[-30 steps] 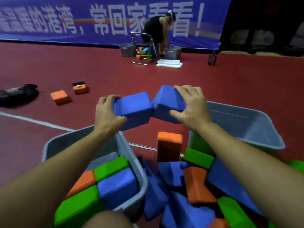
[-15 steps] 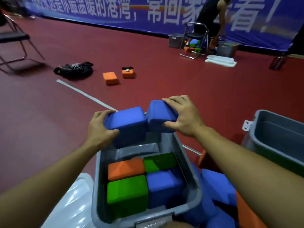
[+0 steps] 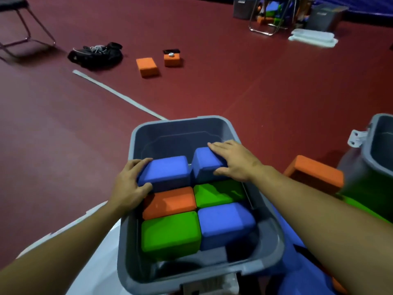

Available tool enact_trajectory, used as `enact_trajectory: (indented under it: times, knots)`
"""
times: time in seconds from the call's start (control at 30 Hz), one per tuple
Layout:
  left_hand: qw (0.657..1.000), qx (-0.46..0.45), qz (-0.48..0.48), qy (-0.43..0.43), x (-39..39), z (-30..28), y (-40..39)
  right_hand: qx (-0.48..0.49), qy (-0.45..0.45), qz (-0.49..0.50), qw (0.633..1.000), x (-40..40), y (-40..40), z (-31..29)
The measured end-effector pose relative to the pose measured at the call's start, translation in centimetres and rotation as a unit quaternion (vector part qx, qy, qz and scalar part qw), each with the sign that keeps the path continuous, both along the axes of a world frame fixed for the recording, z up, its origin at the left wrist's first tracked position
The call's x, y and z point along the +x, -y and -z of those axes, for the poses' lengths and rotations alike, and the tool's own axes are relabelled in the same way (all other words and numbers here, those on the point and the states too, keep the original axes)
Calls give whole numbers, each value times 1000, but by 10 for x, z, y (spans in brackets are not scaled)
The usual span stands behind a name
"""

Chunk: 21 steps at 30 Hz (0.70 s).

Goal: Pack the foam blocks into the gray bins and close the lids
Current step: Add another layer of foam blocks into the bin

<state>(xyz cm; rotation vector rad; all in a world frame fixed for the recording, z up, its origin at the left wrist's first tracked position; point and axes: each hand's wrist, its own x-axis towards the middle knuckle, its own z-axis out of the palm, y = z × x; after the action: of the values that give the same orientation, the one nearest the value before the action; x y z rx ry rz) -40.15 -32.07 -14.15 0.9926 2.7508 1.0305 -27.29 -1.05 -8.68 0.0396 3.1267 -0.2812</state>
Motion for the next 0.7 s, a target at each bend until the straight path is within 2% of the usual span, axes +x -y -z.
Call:
enact_trajectory:
  times: [0.13, 0.23, 0.4, 0.5, 0.7]
  knots:
    - [998, -55, -1, -27, 1, 5, -4, 0, 18, -7, 1000, -12, 4, 17]
    - [990, -110, 16, -81, 1, 5, -8, 8, 36, -9, 999, -16, 9, 27]
    - [958, -240, 20, -156, 0, 11, -15, 8, 30, 6, 1000, -7, 11, 47]
    - [942, -284, 19, -178, 0, 14, -17, 4, 17, 6, 1000, -5, 14, 54]
    - [908, -352, 56, -222, 1, 16, -18, 40, 73, 4, 997, -3, 23, 71]
